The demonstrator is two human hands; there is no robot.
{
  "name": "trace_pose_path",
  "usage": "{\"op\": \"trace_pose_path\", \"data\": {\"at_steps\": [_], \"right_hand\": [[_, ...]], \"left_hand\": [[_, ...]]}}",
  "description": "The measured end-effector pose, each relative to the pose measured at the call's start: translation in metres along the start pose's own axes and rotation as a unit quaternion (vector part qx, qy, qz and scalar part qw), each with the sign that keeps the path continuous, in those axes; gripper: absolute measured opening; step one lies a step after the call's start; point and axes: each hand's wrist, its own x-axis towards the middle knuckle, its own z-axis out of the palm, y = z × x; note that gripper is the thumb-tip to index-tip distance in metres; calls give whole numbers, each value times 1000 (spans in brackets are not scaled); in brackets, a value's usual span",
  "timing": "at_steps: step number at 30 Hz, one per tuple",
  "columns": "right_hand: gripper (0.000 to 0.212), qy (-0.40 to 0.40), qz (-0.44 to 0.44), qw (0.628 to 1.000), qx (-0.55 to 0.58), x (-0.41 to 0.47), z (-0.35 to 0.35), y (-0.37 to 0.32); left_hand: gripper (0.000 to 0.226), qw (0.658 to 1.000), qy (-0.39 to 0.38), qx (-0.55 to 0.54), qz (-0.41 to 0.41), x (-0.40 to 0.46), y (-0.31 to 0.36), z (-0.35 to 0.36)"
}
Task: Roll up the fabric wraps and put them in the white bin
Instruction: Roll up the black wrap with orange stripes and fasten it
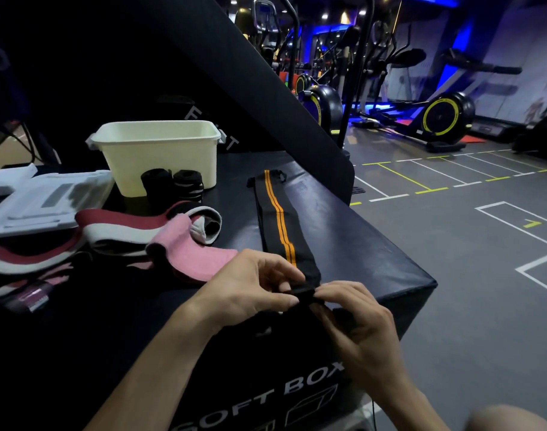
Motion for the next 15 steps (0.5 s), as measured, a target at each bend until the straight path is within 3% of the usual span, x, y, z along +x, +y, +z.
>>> {"op": "trace_pose_path", "data": {"at_steps": [4, 10, 15], "right_hand": [[7, -19, -37, 999, -22, 3, -1, -2], [13, -8, -55, 997, -55, 7, -2, 3], [14, -39, -19, 999, 17, 5, -8, 5]], "left_hand": [[16, 998, 34, 53, 30, 3, 0, 2], [8, 999, 22, 11, 48, 2, -1, 4], [11, 981, 109, 122, 100, 6, -1, 16]]}}
